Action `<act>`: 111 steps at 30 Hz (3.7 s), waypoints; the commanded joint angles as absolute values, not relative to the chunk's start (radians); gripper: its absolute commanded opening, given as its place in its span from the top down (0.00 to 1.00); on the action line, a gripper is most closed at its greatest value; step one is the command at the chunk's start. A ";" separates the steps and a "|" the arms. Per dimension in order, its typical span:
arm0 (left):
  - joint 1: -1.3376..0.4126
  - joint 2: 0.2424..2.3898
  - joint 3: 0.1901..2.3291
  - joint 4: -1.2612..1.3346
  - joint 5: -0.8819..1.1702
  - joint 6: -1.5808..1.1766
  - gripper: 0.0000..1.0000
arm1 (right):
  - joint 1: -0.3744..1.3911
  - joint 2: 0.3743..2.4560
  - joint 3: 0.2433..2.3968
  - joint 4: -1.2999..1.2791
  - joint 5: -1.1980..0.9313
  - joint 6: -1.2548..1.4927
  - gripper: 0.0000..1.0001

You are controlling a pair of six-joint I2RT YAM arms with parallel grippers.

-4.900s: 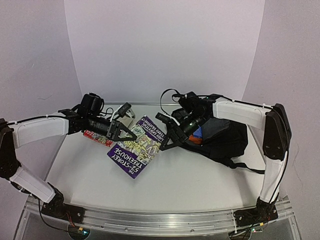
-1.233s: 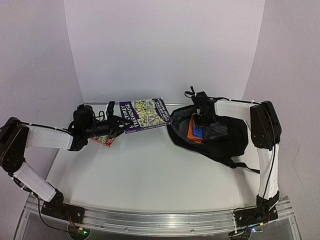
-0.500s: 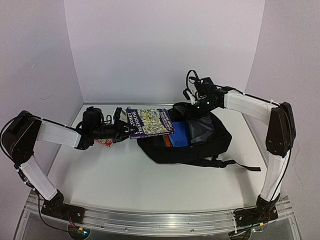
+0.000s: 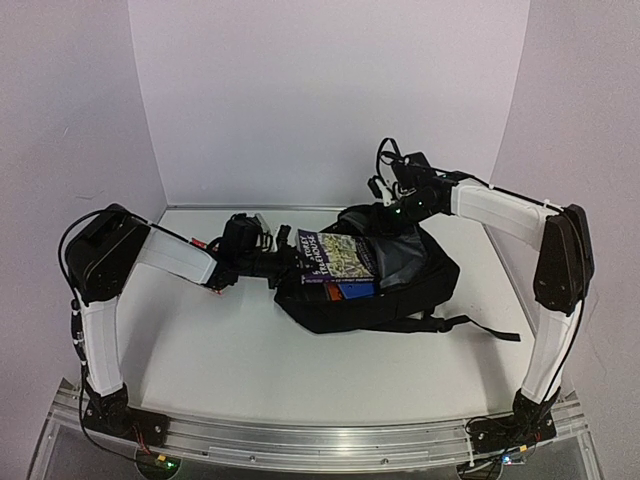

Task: Pack the student bag
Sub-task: Place the book in the student bag, then move the book to the center of the board.

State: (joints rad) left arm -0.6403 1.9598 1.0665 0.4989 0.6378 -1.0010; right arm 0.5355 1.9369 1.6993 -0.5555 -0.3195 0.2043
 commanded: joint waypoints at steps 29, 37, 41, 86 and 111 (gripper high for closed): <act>-0.769 2.111 1.376 0.266 0.334 -1.045 0.46 | 0.559 1.904 1.706 -0.444 -0.383 0.280 1.00; -0.772 2.258 1.571 0.268 0.436 -1.026 0.82 | 0.553 1.905 1.694 -0.442 -0.390 0.284 1.00; -0.791 2.323 1.720 0.199 0.480 -0.963 0.91 | 0.525 1.915 1.695 -0.442 -0.388 0.285 1.00; -0.050 2.115 1.642 -0.429 0.096 -0.490 0.01 | 0.314 1.846 1.592 -0.467 -0.634 0.124 0.09; -0.268 2.081 1.421 -0.414 0.039 -0.581 0.23 | 0.557 1.815 1.508 -0.514 -0.761 -0.025 0.07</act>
State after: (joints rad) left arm -0.1929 2.2039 1.5915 -0.4388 -0.0416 -0.4339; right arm 0.5219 1.8524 1.5346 -0.5093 -0.7611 0.0046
